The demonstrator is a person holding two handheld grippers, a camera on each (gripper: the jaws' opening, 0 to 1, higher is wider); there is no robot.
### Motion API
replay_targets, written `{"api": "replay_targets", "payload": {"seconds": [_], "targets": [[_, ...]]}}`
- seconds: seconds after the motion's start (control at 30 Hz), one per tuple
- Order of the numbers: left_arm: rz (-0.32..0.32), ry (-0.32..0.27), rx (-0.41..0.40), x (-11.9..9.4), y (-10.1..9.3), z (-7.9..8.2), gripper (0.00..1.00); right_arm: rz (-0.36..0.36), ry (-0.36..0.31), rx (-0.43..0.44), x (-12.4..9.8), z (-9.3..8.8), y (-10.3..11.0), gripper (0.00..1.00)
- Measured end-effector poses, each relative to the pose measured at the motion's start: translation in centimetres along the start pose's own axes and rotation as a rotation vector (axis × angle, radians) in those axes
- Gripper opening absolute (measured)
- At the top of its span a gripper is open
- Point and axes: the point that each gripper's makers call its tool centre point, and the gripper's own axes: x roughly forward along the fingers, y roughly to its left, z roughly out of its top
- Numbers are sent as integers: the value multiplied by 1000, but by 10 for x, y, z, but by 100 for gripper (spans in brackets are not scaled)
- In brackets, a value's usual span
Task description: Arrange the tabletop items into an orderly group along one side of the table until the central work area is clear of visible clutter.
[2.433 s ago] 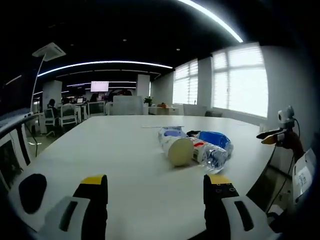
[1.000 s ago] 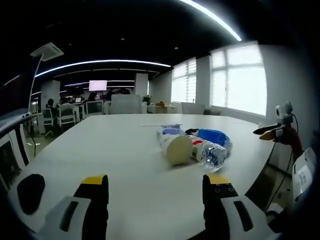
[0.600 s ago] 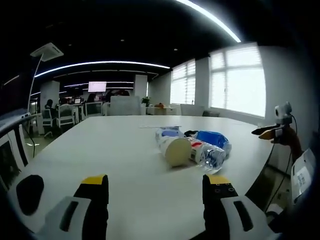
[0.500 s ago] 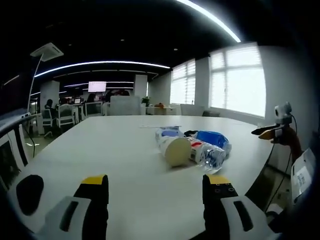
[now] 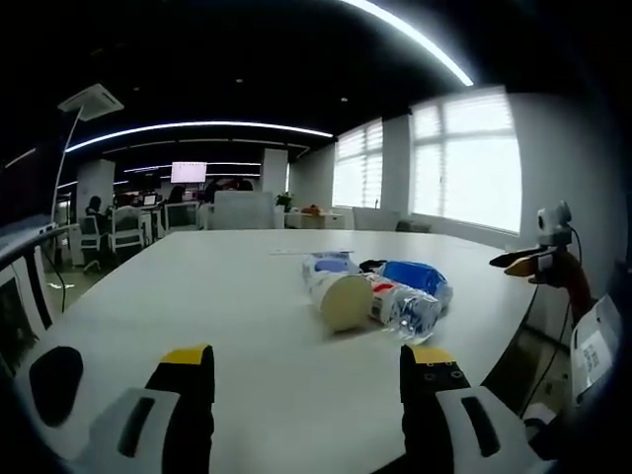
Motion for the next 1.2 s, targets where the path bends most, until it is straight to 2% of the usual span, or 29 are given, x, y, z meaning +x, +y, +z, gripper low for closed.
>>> {"api": "replay_targets", "payload": {"seconds": [0.83, 1.2], "targets": [[-15, -13, 12, -1, -5, 5, 76, 45, 3, -19, 9, 4, 12, 74], [-13, -3, 13, -1, -5, 3, 76, 61, 9, -4, 13, 2, 14, 72]]}}
